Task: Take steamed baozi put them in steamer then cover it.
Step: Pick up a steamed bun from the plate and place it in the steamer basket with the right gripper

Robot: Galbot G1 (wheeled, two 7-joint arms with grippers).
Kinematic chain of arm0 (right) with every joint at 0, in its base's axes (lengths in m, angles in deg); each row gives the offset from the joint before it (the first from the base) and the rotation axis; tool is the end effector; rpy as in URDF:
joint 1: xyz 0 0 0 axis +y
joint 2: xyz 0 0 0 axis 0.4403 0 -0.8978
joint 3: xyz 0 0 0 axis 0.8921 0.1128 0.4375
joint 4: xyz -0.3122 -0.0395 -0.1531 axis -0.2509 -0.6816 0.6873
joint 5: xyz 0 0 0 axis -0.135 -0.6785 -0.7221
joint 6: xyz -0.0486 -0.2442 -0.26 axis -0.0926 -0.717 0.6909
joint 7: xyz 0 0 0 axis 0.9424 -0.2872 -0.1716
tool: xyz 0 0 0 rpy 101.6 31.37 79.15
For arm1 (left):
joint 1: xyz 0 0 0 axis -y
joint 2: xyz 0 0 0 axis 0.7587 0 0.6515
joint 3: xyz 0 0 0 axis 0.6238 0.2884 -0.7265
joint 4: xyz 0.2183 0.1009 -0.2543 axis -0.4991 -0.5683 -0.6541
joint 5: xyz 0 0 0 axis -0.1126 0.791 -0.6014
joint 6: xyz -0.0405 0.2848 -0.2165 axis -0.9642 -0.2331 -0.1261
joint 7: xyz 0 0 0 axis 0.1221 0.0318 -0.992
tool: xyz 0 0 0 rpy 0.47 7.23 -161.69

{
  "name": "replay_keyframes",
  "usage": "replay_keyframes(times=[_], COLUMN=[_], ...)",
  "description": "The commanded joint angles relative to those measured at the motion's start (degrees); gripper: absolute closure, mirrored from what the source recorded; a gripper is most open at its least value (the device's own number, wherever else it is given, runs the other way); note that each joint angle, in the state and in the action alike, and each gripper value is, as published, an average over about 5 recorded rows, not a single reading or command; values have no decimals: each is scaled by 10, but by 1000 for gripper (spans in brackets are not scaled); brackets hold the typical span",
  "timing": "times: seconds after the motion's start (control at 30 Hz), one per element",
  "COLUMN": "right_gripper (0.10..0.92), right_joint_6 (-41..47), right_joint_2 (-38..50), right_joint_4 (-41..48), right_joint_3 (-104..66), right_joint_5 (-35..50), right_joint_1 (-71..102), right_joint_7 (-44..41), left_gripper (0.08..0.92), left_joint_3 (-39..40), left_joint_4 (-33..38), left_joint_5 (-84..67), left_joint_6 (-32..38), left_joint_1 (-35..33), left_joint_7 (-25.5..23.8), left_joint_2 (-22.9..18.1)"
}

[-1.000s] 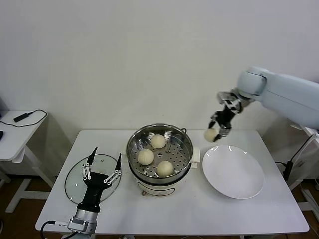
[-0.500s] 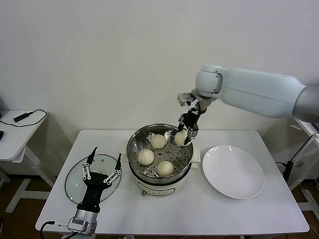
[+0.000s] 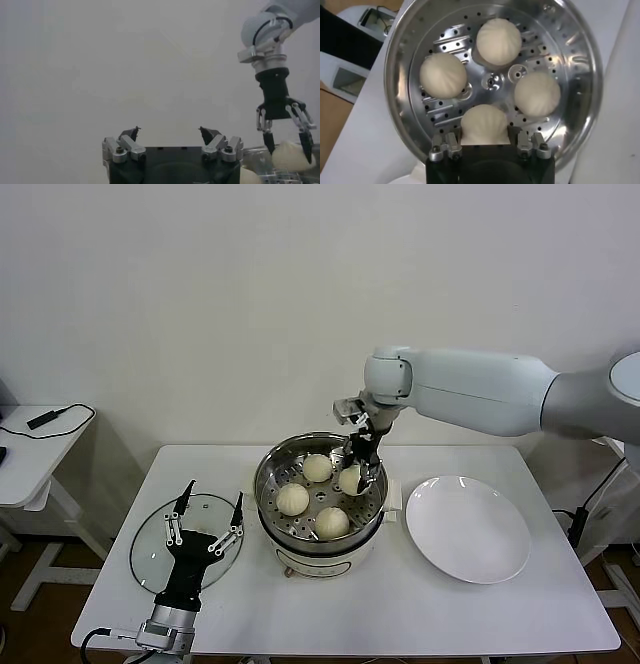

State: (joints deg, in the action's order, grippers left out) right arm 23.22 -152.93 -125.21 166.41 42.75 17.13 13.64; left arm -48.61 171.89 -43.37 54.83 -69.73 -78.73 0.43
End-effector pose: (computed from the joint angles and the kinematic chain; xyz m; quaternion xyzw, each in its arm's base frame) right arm 0.5834 0.0930 -0.0728 0.6207 -0.4349 0.5555 0.3421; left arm 0.1888 0.0266 -0.3098 0.0721 0.9811 0.1055 0.1453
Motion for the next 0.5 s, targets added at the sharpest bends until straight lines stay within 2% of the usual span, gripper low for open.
replay_keyframes(times=[0.03,0.5], right_gripper=[389,389], right_joint_6=[3,5], right_joint_2=[-13,-9], right_joint_4=[3,8], right_joint_3=[7,11], right_joint_5=[-6,-14], right_joint_1=[11,16], right_joint_7=[10,16], left_gripper=[177,177], left_joint_3=[0,-4], left_joint_4=[0,-1], left_joint_5=[0,2], left_joint_6=[1,5], left_joint_1=[-1,-2], left_joint_7=[1,3], left_joint_2=[0,-2])
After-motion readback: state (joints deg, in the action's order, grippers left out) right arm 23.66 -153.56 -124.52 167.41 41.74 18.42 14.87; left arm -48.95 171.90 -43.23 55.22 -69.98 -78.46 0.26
